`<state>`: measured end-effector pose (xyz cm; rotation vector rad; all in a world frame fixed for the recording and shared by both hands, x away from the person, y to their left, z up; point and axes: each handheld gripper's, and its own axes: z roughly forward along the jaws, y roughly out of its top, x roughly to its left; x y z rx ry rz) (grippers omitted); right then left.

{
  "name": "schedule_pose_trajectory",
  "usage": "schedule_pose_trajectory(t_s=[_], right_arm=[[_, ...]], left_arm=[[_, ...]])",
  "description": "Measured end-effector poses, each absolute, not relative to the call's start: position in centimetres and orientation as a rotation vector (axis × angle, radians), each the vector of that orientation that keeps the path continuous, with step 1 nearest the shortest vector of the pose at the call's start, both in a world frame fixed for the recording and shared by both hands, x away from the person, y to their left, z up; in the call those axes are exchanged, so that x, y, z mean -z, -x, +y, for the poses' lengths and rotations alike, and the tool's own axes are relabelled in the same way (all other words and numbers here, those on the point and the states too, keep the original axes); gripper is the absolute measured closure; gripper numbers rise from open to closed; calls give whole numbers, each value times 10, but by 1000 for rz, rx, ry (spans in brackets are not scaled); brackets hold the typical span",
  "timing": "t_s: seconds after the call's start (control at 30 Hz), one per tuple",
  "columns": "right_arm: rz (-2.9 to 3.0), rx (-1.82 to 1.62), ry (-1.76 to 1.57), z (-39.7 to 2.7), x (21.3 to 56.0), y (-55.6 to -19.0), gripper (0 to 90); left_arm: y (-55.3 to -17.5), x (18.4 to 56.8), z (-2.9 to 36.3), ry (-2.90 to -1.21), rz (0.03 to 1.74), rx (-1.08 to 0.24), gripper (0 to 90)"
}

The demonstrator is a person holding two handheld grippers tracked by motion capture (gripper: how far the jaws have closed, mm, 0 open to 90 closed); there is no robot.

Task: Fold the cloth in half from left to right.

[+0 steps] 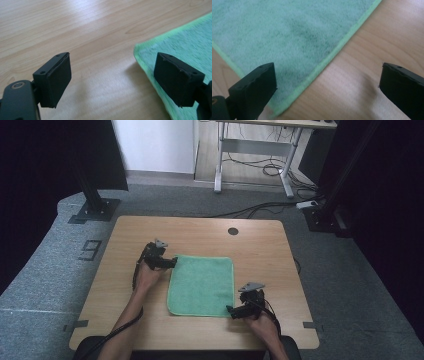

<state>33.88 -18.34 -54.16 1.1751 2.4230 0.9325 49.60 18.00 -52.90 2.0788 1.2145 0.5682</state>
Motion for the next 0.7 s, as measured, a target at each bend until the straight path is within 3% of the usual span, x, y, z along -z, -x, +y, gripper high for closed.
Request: schedule_pose_trajectory(t_s=[0.33,0.7], right_arm=[[2435,-867,-1164,-187,546,-338,26],[2394,-833,-1219,-204,545,-349,28]], left_arm=[[-509,545,172,-2106,1266,-594,145],[-492,541,185,-2149,1289,-632,146]])
